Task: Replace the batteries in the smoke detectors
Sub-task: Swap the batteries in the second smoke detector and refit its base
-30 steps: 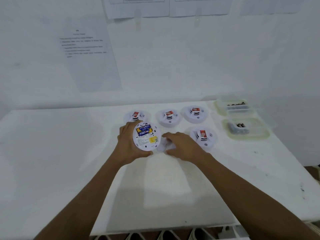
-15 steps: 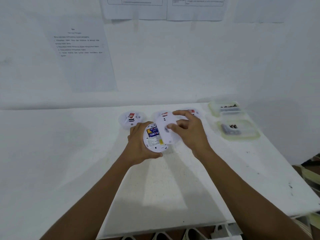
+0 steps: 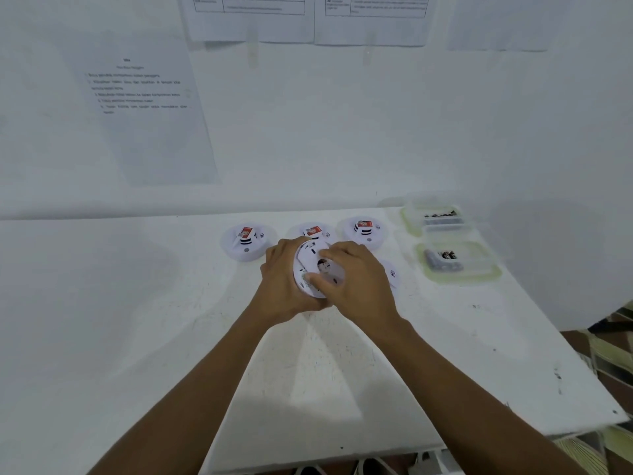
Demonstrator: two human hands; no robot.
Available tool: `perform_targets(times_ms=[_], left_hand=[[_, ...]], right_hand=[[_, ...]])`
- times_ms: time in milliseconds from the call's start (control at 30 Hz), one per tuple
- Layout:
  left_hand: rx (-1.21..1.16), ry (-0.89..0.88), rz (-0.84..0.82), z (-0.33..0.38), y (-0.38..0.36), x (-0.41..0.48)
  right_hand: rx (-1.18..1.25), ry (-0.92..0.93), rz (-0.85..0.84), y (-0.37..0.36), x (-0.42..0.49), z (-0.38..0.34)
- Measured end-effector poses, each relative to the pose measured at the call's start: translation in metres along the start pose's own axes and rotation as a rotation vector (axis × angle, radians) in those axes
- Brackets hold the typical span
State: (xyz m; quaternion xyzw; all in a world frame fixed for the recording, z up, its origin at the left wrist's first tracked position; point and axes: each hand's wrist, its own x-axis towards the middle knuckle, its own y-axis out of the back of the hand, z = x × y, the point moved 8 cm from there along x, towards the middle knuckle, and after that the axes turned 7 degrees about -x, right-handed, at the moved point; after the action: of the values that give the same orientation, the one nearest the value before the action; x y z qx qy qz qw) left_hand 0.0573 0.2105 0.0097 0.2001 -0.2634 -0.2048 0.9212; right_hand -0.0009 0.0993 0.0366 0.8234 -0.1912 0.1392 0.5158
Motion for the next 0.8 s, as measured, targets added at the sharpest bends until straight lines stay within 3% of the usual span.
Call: perform_targets(times_ms=[167,267,433,500,633,800], left_hand=[[-0.172,0.220,-0.104,-0.015,-0.016,-0.003],[-0.117,0.244,-0.128,-0.013,-0.015,-0.006],[-0.186,0.304,-0.139,-0.012,-0.017,-0.003],[-0.104,0.244,-0.114,-0.003,-0.012,-0.002],[0.176,0.062,0.104,0.013,0.017,-0.003],[-0.066,0.118,-0.039,-0.006,0.001,-0.001]], right_hand=[[-0.036,0.004,-0.092,-0.001,0.005,-0.003],[-0.062,0.000,-0.133,-0.004,0.008,-0.002],[-0.013,-0.097,-0.040,0.001,0.010,0.000],[0.010,-0.148,-0.011,0.002,0.009,0.000],[0.142,-0.236,0.001,-0.001,0.006,0.007],[0.447,-0.310,-0.086,-0.002,0.008,0.012]])
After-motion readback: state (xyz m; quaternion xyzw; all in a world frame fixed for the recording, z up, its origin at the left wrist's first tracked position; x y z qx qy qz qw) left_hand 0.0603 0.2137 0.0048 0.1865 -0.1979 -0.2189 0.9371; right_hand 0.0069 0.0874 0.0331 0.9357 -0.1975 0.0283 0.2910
